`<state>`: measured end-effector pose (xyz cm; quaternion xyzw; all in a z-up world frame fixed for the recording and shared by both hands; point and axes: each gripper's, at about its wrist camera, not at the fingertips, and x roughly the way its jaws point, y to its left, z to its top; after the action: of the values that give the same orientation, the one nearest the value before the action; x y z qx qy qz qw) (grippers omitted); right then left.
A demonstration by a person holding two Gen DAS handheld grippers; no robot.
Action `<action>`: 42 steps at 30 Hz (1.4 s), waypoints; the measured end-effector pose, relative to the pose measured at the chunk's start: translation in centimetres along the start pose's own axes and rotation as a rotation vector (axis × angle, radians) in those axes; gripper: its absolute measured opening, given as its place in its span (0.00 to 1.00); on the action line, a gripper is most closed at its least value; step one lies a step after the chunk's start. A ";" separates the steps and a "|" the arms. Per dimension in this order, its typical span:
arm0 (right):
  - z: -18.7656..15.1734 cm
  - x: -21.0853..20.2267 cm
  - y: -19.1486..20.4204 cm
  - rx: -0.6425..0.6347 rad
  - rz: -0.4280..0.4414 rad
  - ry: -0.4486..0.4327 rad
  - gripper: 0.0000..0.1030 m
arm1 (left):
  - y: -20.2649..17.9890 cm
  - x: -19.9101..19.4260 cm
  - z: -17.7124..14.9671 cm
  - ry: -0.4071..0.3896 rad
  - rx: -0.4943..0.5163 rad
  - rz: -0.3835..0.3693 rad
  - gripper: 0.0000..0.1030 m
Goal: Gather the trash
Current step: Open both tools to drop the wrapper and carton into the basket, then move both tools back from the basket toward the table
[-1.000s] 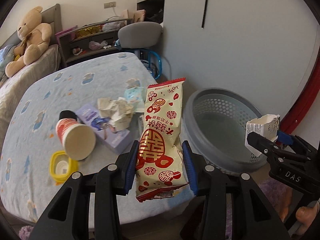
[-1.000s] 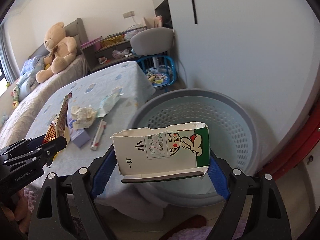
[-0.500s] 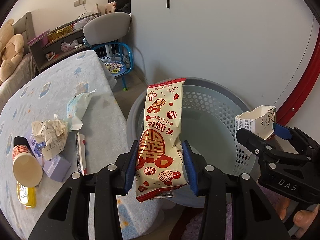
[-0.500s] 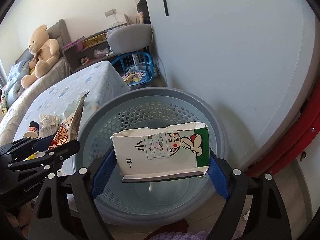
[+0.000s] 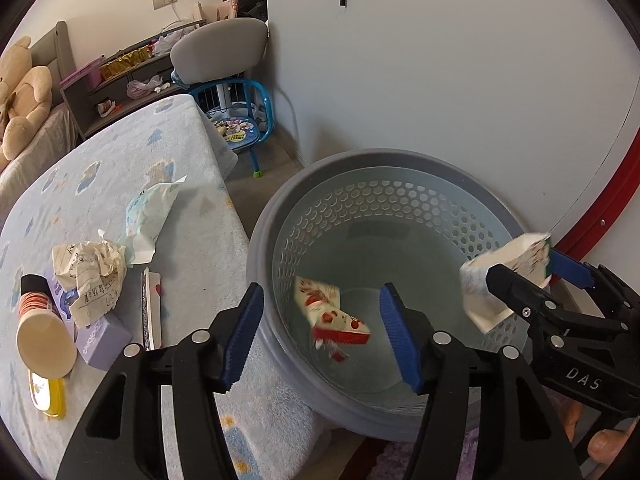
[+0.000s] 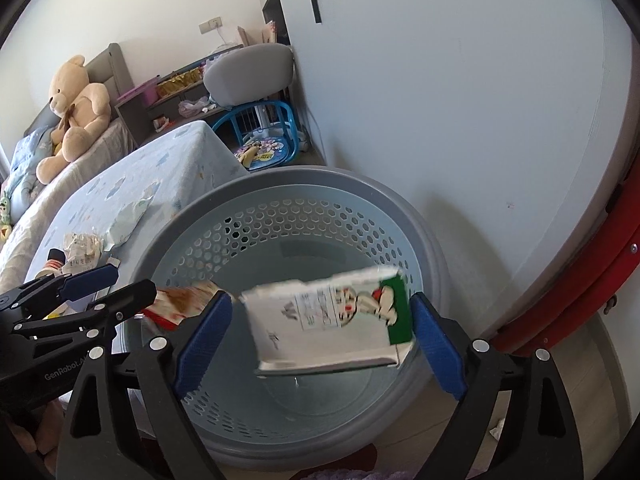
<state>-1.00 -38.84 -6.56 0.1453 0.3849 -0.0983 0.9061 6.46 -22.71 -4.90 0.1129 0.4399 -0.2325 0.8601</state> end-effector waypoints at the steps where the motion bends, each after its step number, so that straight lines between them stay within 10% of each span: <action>1: 0.0 0.1 0.0 0.007 0.003 -0.001 0.87 | 0.1 0.0 0.0 -0.001 -0.002 0.004 0.59; 42: -0.7 0.3 0.5 0.013 -0.017 0.009 0.92 | 1.5 -3.3 -1.8 -0.044 -0.098 0.081 0.70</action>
<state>-1.11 -38.13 -7.09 0.1485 0.3896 -0.1081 0.9025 4.26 -19.71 -3.33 0.0833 0.4267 -0.1780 0.8828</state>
